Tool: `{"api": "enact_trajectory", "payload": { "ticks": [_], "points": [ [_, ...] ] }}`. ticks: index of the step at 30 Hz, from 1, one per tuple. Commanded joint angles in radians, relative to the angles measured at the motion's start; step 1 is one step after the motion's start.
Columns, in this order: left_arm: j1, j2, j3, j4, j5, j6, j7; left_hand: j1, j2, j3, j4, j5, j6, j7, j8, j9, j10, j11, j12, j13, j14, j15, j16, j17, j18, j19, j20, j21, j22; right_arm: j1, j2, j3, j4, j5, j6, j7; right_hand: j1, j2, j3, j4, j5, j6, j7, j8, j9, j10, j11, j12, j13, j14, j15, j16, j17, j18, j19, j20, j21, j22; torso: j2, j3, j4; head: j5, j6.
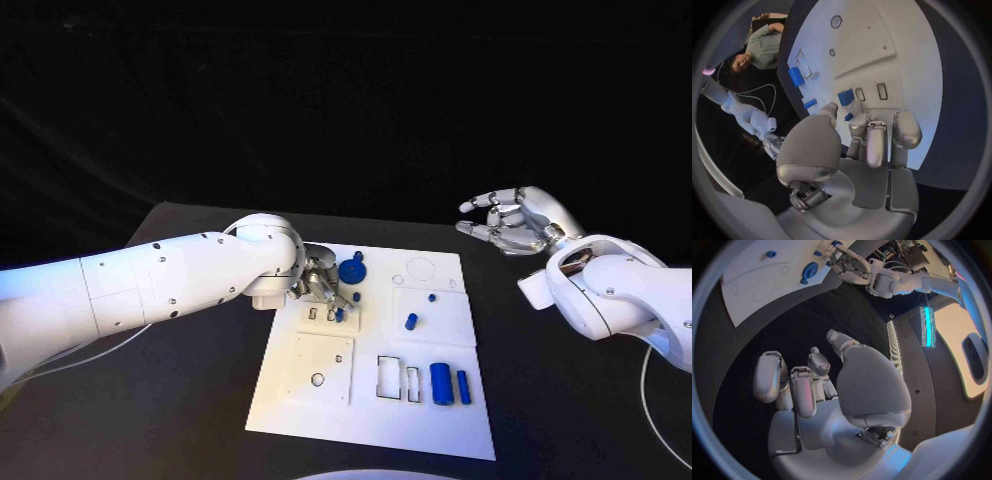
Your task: Assemble the parts on the task board
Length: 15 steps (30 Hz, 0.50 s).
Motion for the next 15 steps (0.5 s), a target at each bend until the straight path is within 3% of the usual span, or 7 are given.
{"api": "enact_trajectory", "payload": {
  "ticks": [1,15],
  "points": [
    [0.002,0.005,-0.001,-0.002,0.012,0.035,-0.001,0.010,0.006,0.001,-0.004,0.009,-0.010,0.000,0.005,0.003,-0.005,0.001,-0.005,-0.001,0.044,-0.003,-0.004,0.031,-0.009,-0.006,0.000,0.004,-0.003,-0.001,0.003,0.000,-0.002,-0.001,0.009,-0.006,-0.011,0.002,-0.001,0.005,0.004,-0.002,-0.001,0.005,0.000,-0.008,-0.002,-0.006,-0.002,0.054,-0.007,-0.006,0.062,0.008,-0.008,0.000,-0.007,-0.001,0.001,0.0001,-0.0007,0.000,-0.001],
    [0.002,0.011,-0.002,-0.004,0.046,0.063,0.000,0.038,0.013,0.012,-0.004,0.011,-0.016,0.000,0.006,0.011,-0.009,0.001,-0.005,-0.002,0.043,-0.002,-0.006,0.029,-0.009,-0.009,0.001,0.004,-0.003,-0.004,0.012,0.000,-0.009,-0.001,0.014,-0.011,-0.010,0.004,0.001,0.006,0.007,-0.004,-0.001,0.007,0.000,-0.009,-0.002,-0.006,-0.002,0.052,-0.007,-0.009,0.057,0.009,-0.011,0.000,-0.011,-0.004,-0.001,0.0011,0.0006,-0.001,-0.006]
  ]
}}
